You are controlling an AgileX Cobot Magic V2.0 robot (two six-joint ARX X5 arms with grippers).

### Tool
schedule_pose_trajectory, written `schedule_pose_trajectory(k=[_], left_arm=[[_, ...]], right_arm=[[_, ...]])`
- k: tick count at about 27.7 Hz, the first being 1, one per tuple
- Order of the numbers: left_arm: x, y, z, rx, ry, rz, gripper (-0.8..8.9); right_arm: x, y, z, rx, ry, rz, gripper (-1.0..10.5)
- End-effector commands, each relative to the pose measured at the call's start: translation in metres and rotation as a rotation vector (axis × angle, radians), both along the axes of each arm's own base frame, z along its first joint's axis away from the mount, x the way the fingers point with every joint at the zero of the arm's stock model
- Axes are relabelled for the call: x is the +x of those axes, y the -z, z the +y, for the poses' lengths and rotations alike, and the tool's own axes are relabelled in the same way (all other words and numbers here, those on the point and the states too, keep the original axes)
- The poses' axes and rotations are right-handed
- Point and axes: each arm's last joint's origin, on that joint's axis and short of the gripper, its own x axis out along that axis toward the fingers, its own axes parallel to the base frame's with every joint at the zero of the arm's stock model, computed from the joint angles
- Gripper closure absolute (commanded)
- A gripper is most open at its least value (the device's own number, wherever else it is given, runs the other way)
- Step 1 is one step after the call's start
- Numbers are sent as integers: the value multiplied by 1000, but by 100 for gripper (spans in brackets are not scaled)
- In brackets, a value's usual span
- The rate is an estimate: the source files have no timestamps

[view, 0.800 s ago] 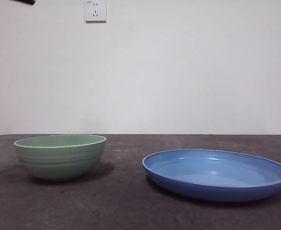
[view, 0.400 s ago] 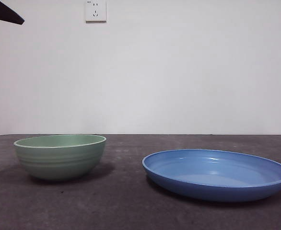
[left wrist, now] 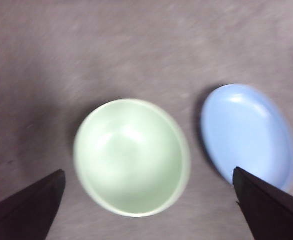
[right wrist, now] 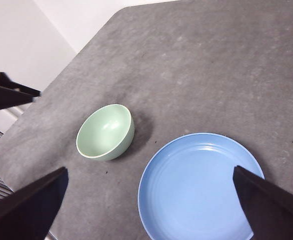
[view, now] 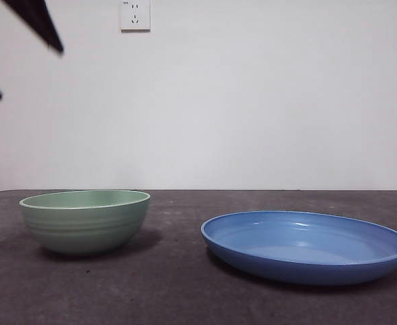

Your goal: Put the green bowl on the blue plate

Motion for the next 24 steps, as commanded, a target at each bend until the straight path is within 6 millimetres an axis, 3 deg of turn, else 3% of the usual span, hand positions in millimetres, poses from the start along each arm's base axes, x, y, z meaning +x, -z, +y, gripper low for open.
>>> schedule_pose_trajectory(k=[1,16,19,22,24], left_arm=[[18,9,-1,73,-18,24,171],[77,90,-10,175,-32,272,200],[81,98,-13,141,-4,296,328],[84,106,-15,146,3,321,388],[85,107,-15,146,4,320,580]], right_arm=[[0,-5,0,-4,-9,-24,292],[0,-5,0,-5,-9,-25,292],[0,-5,0,-5,-9,-26,292],[0,-5,0,-5,-9,-25,292],[0,-5,0,-5,-9,-26,292]])
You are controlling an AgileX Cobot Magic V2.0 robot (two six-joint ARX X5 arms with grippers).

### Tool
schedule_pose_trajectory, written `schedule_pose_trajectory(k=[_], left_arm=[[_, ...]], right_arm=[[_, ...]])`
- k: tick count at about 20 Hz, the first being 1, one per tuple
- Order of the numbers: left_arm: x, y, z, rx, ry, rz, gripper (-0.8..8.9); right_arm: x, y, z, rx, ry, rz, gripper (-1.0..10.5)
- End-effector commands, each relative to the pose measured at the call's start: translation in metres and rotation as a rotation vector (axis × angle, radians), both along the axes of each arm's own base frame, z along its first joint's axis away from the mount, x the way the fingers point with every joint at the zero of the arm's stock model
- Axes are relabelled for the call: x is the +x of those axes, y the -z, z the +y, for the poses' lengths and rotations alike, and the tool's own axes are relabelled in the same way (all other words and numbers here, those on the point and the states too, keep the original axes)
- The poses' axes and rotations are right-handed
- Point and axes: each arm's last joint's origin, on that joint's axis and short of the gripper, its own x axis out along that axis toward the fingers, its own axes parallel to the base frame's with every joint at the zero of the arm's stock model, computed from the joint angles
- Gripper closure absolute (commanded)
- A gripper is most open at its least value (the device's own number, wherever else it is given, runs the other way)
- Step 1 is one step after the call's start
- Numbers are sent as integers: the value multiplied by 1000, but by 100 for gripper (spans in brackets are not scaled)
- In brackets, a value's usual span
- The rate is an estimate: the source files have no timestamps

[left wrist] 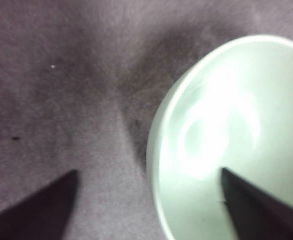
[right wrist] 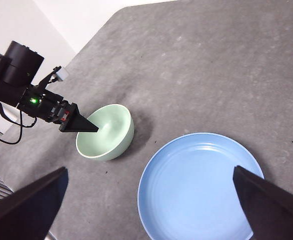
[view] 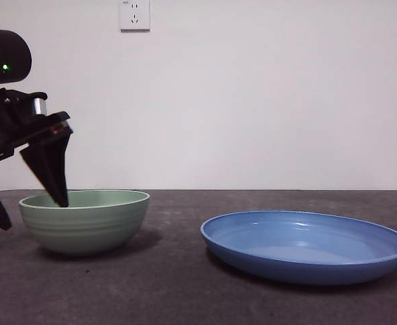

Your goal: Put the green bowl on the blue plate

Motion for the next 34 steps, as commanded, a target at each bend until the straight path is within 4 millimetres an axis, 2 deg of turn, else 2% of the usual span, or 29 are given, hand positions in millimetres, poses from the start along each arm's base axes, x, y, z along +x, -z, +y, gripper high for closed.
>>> schedule_pose_trajectory(k=[1,2,6,9,12,17,20,22,25,29,34], left_arm=[[7,-3,-3,-7,16,-31,664],[7,-3,-3,-8,16,-38,724],[8,-3,-3,-8,16,-41,805],[9,-6,-4,-15,-3,-34,804],[11,-20,-15,-27,-13,-16,804],[15,-66,-60,37,46,-72,804],[21,-88,-99,22,130,-104,804],[25,-93,-129,14,192,-106,804],[26,-85,-174,19,288,-88,804],[24,-54,-223,84,389,-67,804],[21,-24,-245,126,433,-31,804]], right_arm=[[0,-6,0,-5,-9,-27,292],[0,-6,0,-5,-9,-26,292],[0,-6,0,-5,-9,-26,292],[0,-6,0,-5,-9,-27,292],[0,-6,0,-4,-9,-26,292],[0,-6,0,-5,-9,-26,292],[0,-6,0,-5,-9,-27,292],[0,-6,0,-5,-9,-27,292],[0,-6,0,-5,-9,-27,292],[0,-6,0,-5,-9,-27,292],[0,-6,0,-4,-9,-26,292]])
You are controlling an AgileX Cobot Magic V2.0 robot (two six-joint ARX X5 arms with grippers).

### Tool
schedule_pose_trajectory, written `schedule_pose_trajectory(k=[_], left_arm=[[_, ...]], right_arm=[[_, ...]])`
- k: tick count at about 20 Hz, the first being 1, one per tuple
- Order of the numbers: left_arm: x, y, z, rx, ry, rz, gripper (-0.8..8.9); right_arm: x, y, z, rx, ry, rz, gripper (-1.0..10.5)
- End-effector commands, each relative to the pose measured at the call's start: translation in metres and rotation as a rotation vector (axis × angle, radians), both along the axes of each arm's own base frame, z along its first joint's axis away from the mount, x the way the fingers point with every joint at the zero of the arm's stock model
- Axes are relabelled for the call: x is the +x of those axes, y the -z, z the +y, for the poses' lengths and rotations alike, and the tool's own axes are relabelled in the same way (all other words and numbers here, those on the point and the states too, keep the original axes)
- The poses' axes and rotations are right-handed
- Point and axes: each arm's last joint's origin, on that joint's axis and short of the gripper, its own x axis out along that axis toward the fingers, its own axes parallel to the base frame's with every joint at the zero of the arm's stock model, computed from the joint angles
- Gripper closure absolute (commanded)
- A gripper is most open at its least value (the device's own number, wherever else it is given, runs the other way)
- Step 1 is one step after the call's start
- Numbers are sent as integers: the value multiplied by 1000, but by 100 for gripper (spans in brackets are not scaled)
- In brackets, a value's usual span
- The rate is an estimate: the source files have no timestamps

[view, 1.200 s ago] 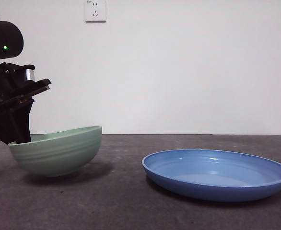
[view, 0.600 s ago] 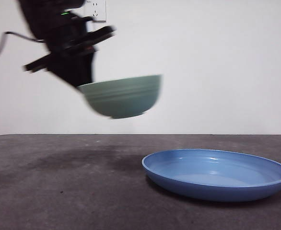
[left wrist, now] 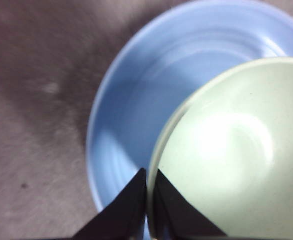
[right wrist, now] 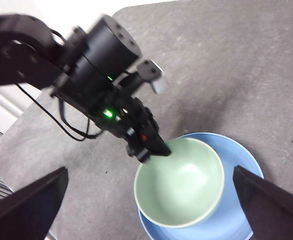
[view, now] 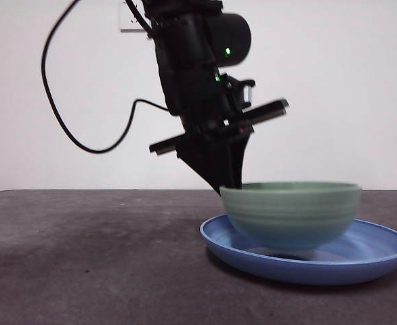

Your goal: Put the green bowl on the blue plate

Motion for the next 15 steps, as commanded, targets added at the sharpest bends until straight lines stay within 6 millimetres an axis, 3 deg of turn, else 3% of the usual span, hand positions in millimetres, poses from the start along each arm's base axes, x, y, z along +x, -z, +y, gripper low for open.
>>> schedule_pose_trajectory(k=[1,13,15], left_arm=[[1,3,-10,16,8,-41,804],[-2,3,-18,2,22,-74,803],[-2,3,-18,4,21,-71,760]], right_arm=[[0,-6,0,-4,-8,-26,292],[0,-6,0,-5,-8,-26,292],[0,-6,0,-5,-8,-26,292]])
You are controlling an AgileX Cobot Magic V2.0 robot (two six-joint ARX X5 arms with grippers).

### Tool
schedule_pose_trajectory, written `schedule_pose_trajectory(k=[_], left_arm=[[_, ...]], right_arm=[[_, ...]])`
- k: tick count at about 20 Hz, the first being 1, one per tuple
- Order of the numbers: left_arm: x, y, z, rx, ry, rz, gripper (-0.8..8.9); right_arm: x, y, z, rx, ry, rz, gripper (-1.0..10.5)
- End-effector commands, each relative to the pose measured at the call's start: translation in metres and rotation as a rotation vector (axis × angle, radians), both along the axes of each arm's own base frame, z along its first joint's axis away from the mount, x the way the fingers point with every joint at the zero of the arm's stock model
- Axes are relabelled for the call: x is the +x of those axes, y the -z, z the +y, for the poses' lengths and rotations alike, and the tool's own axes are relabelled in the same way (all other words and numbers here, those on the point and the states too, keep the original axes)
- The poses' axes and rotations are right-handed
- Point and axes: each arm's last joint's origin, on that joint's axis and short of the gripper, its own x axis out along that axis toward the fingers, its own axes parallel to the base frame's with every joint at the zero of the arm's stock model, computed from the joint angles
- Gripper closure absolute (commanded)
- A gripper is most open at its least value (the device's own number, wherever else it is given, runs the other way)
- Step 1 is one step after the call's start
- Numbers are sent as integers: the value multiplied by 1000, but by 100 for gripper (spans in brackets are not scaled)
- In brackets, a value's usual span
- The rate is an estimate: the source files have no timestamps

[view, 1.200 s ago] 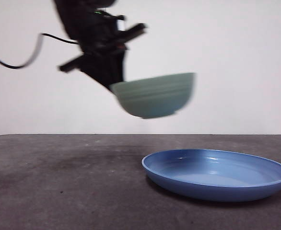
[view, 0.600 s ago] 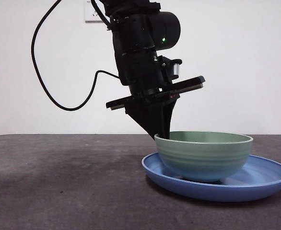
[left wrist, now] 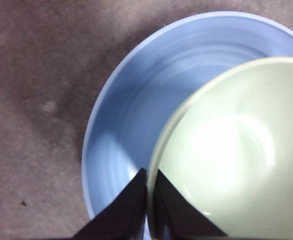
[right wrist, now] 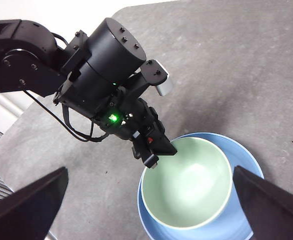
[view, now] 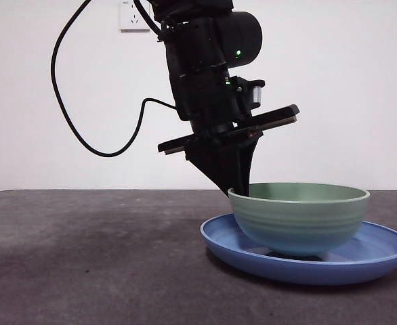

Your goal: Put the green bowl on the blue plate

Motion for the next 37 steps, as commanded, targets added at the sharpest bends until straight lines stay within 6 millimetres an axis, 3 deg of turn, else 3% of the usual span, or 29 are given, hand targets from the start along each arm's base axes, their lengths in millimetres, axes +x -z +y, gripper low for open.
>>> schedule_pose_trajectory(k=[1,6,10,15,17,23,29,34,37], left_arm=[[1,2,-8,-4,15,-10,722],[3,-5,-7,-18,14,-9,444],[0,-50,3,-60,30,-70,272],[-35,-132,40,-154,73,-206,229],[-52,-159,57,-175,97,-254,158],[-99,-199,111,-191,115,-309,148],[-147,-192,167,-248,118,-431,148],[-184,-157,204,-334,95,-545,149],[-201,-137,219,-391,20,-518,153]], right_arm=[[0,-6,0,-4,-9,-26,292],[0,-6,0,-4,-9,-26,292],[0,-6,0,-4,-9,-26,292],[0,-6,0,-4,-9,-26,292],[0,-6,0,-4,-9,-26,292],[0,-6,0,-5,-9,-26,292],[0,-6,0,-5,-9,-26,292],[0,-5,0,-5,-9,-26,292],[0,-5,0,-5,-9,-26,292]])
